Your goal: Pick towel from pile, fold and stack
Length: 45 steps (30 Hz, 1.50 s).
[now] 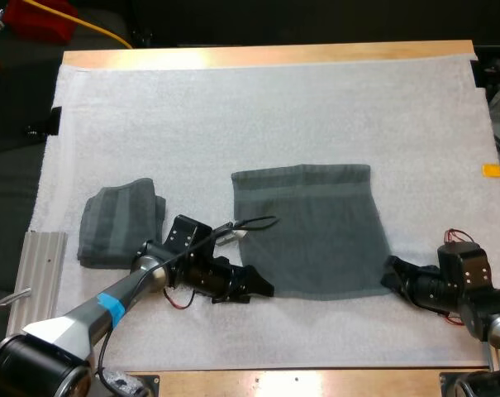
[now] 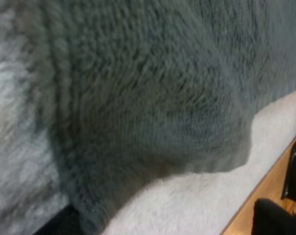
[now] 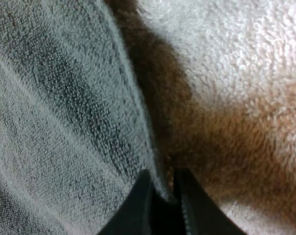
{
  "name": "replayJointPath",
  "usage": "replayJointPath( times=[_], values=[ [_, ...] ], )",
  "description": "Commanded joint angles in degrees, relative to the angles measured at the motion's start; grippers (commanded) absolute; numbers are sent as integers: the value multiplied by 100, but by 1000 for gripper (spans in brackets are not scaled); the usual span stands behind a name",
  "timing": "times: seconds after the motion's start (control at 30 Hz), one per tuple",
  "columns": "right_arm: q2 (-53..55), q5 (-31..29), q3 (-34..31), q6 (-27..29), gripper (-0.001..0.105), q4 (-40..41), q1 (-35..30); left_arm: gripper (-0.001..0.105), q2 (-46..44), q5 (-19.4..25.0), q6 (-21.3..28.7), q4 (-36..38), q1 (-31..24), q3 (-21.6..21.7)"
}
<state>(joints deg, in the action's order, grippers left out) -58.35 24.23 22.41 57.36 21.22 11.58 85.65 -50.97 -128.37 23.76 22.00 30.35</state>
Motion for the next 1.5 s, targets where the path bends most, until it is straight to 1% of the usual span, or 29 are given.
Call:
replayJointPath(
  times=[0.0,0.17,0.27,0.33,0.4,0.57,0.6,0.73,0.8,0.9,0.97,1.03,1.07,1.17,1.23,1.33,1.47],
  values=[
    [40,30,-9,68,2,90,10,67,42,26,-79,-109,28,20],
    [40,44,-9,68,2,90,10,67,46,12,-122,-127,28,20],
    [40,44,-9,68,2,90,10,58,46,22,-130,-127,28,20],
    [40,44,-9,68,2,90,10,49,46,102,-185,-127,28,20],
    [40,44,-9,68,2,90,10,44,46,135,-277,-158,28,20],
    [40,44,-9,68,2,90,10,41,46,296,-369,-187,28,42],
    [40,44,-9,68,2,90,10,36,46,341,-369,-187,28,40],
    [40,44,-9,68,2,90,10,7,46,427,-369,-177,28,40],
    [40,44,-9,68,2,90,10,1,46,483,-369,-169,28,40],
    [40,44,-9,68,3,90,10,0,46,488,-356,-169,28,40],
    [40,44,-9,81,7,90,10,0,35,488,-314,-148,28,40],
    [40,198,-9,128,11,90,10,0,23,518,-146,-25,28,40],
    [40,272,-9,137,12,90,10,0,24,520,-82,30,28,40],
    [40,395,22,199,11,104,10,0,-92,610,364,355,28,40],
    [110,384,65,367,1,186,10,0,-317,856,630,627,28,40],
    [287,378,98,456,2,394,10,0,-695,1031,900,897,28,40],
    [547,343,98,470,2,737,10,0,-1063,1090,1035,1049,28,40]
  ],
)
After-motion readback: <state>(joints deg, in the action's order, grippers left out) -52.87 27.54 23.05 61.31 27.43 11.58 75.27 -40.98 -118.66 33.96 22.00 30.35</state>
